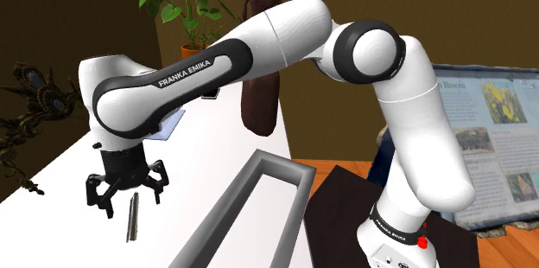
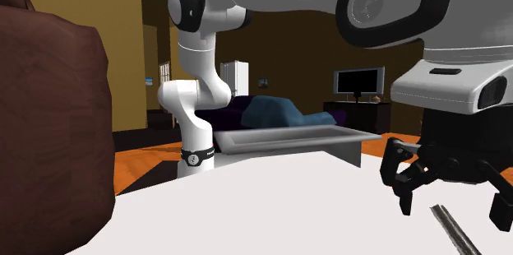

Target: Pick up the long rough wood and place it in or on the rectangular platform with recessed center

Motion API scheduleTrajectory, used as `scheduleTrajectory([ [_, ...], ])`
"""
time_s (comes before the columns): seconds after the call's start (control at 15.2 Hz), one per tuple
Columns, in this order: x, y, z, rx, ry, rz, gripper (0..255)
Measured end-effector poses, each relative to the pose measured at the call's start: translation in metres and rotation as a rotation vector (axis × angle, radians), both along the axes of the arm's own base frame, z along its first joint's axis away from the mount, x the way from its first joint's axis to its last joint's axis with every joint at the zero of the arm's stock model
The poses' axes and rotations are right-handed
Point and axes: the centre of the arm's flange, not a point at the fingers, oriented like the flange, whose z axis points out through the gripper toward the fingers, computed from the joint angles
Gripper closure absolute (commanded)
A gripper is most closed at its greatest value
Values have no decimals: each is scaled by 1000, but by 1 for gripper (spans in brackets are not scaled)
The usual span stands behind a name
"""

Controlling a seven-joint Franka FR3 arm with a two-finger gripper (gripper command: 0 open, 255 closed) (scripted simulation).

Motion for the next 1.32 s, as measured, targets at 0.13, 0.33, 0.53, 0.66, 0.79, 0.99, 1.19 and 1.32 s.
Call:
scheduleTrajectory([
  [0.13,0,0,-2,0,0,0,0],
  [0.33,0,0,-3,0,0,0,0],
  [0.53,0,0,-3,0,0,0,255],
  [0.66,0,0,-3,0,0,0,255],
  [0.79,0,0,-3,0,0,0,255],
  [0.99,0,0,-3,0,0,0,255],
  [1.19,-8,6,3,-28,-31,-3,0],
  [1.32,-41,28,20,-129,-142,-14,0],
])
